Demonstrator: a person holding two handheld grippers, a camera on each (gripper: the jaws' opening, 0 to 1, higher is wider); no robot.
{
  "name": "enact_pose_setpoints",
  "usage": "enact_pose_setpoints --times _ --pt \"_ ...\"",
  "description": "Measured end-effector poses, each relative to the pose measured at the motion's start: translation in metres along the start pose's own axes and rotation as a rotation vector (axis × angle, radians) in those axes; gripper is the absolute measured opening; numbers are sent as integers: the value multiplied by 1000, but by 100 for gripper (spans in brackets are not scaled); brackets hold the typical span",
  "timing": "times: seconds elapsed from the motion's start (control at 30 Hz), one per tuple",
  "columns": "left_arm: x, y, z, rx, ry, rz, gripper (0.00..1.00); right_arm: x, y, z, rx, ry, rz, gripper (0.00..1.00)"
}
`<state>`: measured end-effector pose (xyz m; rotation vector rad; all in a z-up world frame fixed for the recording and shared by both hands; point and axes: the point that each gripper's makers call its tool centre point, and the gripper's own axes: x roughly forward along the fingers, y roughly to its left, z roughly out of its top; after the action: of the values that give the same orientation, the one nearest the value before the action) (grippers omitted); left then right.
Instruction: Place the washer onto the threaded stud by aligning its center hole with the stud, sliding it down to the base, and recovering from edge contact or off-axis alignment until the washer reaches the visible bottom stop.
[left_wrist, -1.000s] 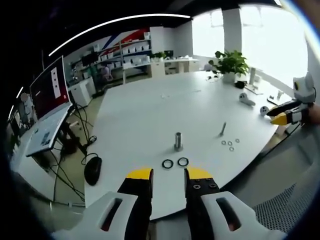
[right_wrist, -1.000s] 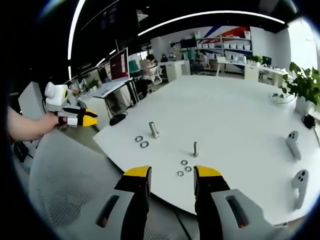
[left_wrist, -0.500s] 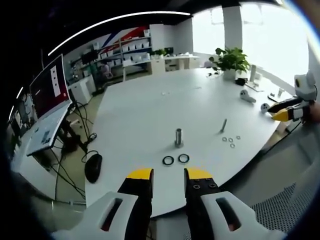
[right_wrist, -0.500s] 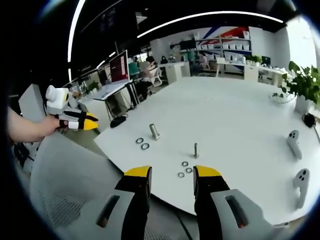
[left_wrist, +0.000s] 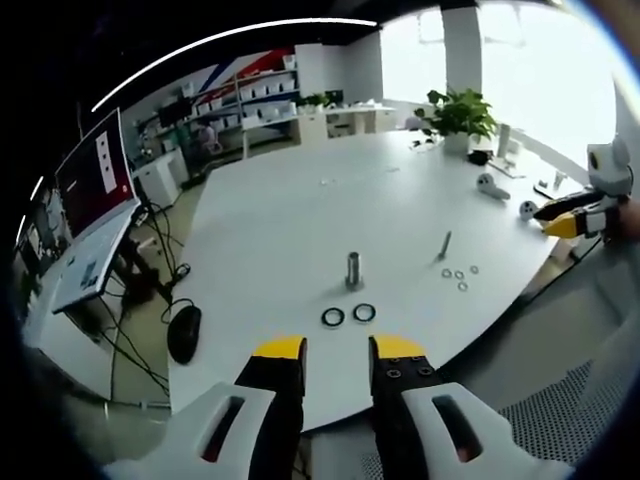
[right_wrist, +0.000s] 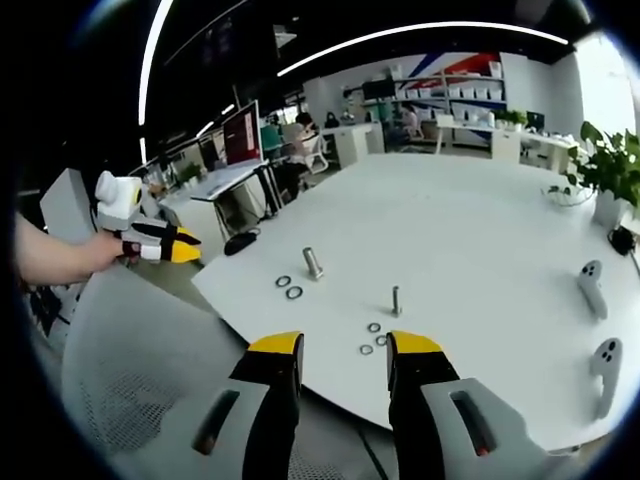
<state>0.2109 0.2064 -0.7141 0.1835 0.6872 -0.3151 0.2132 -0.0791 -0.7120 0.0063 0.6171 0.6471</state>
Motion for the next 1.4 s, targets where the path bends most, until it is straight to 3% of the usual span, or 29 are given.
enact_pose_setpoints --times 0.23,0.3,0.5,0.67,0.77,0.9,0.97,1.03,1.13,1.4 --pt "2 0 -2 13 12 -5 23 -1 -1 1 8 -6 -6 35" --pt "4 2 -5 -6 34 -7 23 0 -2 0 14 0 -8 35" --pt "10 -10 -14 42 93 -51 23 -3 -5 3 15 -23 -21 35" --pt "11 -7 -13 43 96 -51 28 -3 -8 5 33 -32 -26 35" --pt "14 -7 -21 7 143 -75 28 -3 -7 6 24 -33 -27 35" --pt "15 -12 -20 26 157 -89 28 -4 -12 5 45 -37 -39 35" --pt "16 -16 -24 48 183 -108 27 -4 -11 6 41 -38 -36 35" --pt "15 -25 -36 5 246 -163 27 -4 -11 6 31 -38 -37 35" --pt "18 -24 -41 12 270 -174 27 -4 -11 7 36 -41 -37 35" --pt "40 -17 -33 55 304 -189 27 -4 -12 4 36 -30 -44 35"
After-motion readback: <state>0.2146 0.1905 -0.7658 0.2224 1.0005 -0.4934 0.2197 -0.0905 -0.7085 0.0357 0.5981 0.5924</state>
